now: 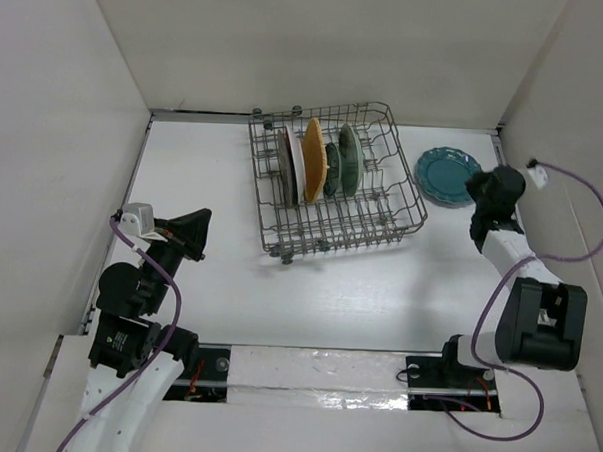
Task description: Load the plates into the dish rack
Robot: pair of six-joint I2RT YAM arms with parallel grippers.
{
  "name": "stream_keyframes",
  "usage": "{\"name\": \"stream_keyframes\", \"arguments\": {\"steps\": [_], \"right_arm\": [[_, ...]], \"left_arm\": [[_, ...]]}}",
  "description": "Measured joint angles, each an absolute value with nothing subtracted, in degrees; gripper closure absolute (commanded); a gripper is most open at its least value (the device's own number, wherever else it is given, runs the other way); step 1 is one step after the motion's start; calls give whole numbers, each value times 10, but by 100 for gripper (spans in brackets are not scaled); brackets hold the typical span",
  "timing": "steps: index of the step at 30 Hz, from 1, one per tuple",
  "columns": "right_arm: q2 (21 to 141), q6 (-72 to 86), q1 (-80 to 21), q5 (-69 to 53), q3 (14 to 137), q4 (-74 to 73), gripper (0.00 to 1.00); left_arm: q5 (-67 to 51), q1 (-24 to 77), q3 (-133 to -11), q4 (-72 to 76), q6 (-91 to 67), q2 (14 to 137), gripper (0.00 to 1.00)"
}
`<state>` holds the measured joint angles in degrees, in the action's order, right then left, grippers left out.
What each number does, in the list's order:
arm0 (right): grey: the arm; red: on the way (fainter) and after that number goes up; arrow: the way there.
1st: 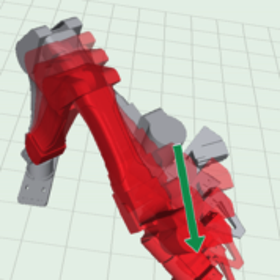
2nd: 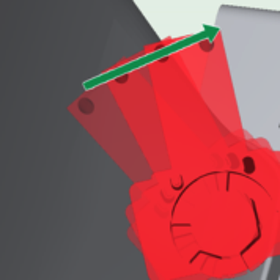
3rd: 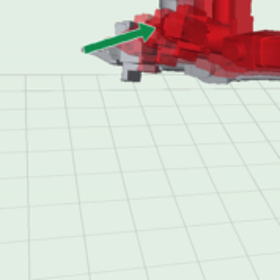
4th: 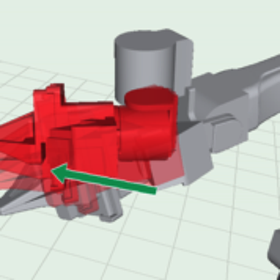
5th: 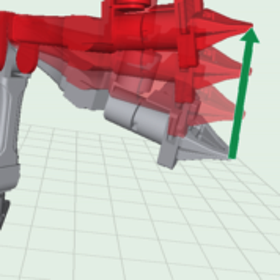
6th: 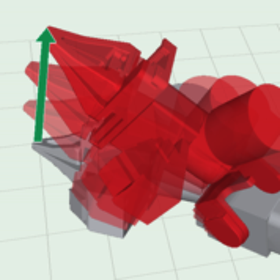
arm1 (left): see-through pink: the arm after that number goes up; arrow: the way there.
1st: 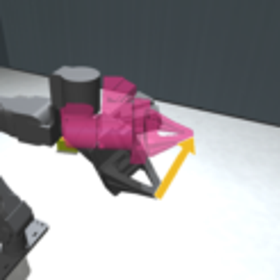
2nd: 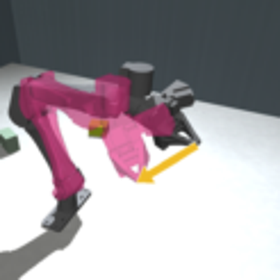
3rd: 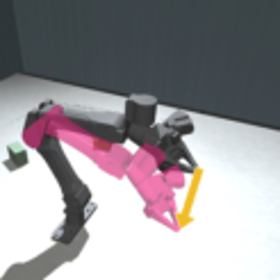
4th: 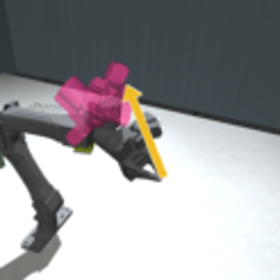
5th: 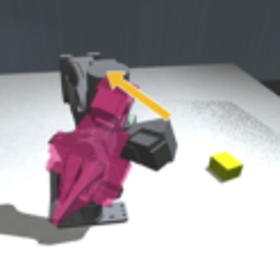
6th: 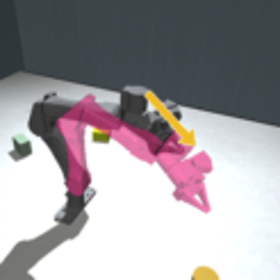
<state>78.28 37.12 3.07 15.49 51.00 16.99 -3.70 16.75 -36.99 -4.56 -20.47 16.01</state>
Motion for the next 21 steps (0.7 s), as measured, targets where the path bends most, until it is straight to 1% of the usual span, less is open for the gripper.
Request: {"name": "stream_keyframes", "arguments": {"steps": [1, 3, 4, 5, 6, 7, 8, 9, 11, 14, 18, 21], "right_arm": [[788, 406, 69, 143, 473, 188, 94], [816, 467, 134, 118, 416, 213, 78], [838, 490, 159, 108, 402, 215, 56], [862, 509, 175, 95, 395, 215, 46], [887, 523, 185, 84, 394, 215, 34], [909, 535, 190, 73, 396, 218, 30], [927, 546, 191, 56, 398, 222, 28], [941, 552, 191, 52, 400, 223, 28], [969, 569, 190, 26, 411, 234, 28], [1018, 595, 189, -16, 448, 253, 30], [1077, 635, 189, -55, 482, 303, 37], [1105, 666, 188, -74, 489, 345, 40]], "left_arm": [[-38, 168, -370, -46, -204, 160, 100], [-41, 168, -370, -46, -204, 160, 100], [-41, 168, -370, -46, -204, 160, 100], [-41, 168, -370, -46, -204, 160, 100], [-41, 168, -370, -46, -205, 161, 96], [-42, 168, -370, -46, -204, 161, 89], [-42, 168, -370, -46, -204, 161, 84], [-42, 168, -370, -46, -204, 161, 84], [-42, 168, -370, -46, -204, 161, 81], [-42, 168, -370, -46, -205, 163, 79], [-39, 168, -370, -46, -204, 165, 79], [-29, 168, -370, -46, -204, 165, 79]]}}
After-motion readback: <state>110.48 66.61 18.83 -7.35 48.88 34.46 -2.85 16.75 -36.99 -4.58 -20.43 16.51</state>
